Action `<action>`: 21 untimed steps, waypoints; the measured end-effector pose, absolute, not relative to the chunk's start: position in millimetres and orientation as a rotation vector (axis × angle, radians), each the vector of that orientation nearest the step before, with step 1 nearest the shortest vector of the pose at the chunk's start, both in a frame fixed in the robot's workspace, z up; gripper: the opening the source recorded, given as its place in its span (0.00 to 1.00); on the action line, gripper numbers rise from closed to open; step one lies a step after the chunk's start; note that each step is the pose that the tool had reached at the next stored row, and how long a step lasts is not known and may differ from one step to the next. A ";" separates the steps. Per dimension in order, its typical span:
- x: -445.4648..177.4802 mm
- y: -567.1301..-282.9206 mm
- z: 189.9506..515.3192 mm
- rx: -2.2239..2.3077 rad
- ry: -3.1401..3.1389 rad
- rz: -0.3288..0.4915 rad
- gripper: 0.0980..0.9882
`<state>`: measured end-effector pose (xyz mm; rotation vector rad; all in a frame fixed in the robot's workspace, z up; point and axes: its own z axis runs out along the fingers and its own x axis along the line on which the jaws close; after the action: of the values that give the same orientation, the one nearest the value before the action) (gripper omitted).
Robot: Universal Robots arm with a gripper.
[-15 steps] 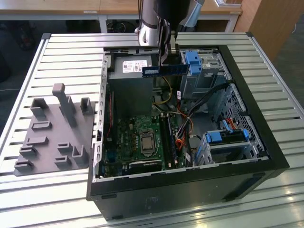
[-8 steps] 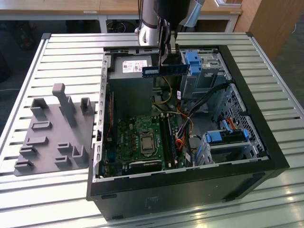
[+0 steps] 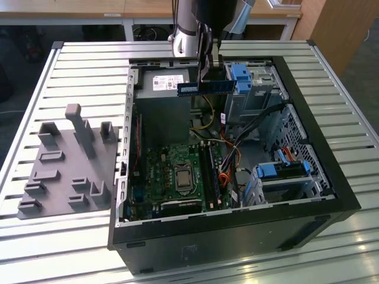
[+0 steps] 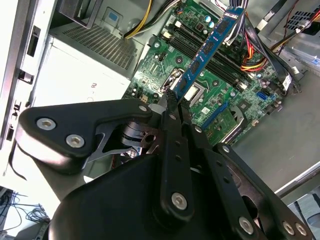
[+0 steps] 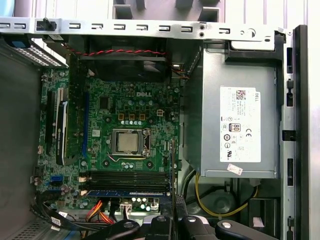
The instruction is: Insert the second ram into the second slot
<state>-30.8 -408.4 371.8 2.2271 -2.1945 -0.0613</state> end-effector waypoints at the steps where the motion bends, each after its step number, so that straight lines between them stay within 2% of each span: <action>1: -30.8 -408.4 371.8 2.227 -2.195 -0.061 0.04; 21: -30.8 -409.5 371.8 2.202 -2.220 -0.062 0.04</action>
<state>-30.8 -409.5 371.8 2.2022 -2.2201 -0.0615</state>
